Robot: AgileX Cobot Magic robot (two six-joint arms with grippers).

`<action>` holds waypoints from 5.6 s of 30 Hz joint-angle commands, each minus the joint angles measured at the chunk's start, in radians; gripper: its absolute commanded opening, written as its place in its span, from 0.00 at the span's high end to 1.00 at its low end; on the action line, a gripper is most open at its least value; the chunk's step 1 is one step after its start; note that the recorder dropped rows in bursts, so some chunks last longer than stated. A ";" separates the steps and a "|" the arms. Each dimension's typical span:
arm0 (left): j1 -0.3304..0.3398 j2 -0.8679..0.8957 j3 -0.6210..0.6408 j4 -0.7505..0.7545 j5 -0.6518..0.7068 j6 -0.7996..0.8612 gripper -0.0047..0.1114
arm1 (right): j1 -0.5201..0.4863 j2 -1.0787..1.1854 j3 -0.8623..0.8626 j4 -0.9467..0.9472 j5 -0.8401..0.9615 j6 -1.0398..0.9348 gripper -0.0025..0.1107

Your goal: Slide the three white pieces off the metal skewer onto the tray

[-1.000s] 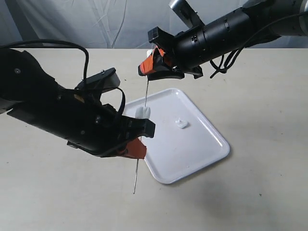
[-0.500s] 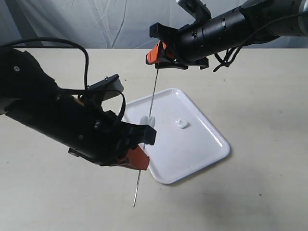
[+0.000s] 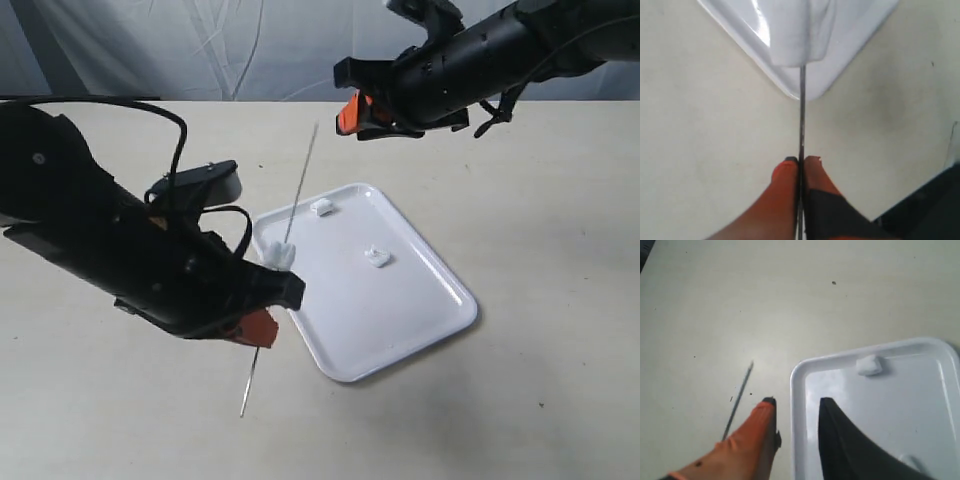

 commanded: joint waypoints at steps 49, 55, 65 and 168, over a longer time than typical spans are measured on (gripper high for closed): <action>0.118 0.117 -0.121 -0.669 -0.021 0.524 0.96 | -0.033 -0.128 0.216 0.324 0.261 -0.274 0.76; 0.118 0.117 -0.121 -0.669 -0.003 0.524 0.96 | -0.033 -0.128 0.216 0.324 0.252 -0.297 0.88; 0.118 0.117 -0.121 -0.687 0.034 0.546 0.96 | -0.033 -0.128 0.216 0.324 0.252 -0.295 0.70; 0.244 0.451 0.029 -1.139 0.136 0.939 0.96 | -0.033 -0.840 0.602 0.506 -0.476 -0.811 0.61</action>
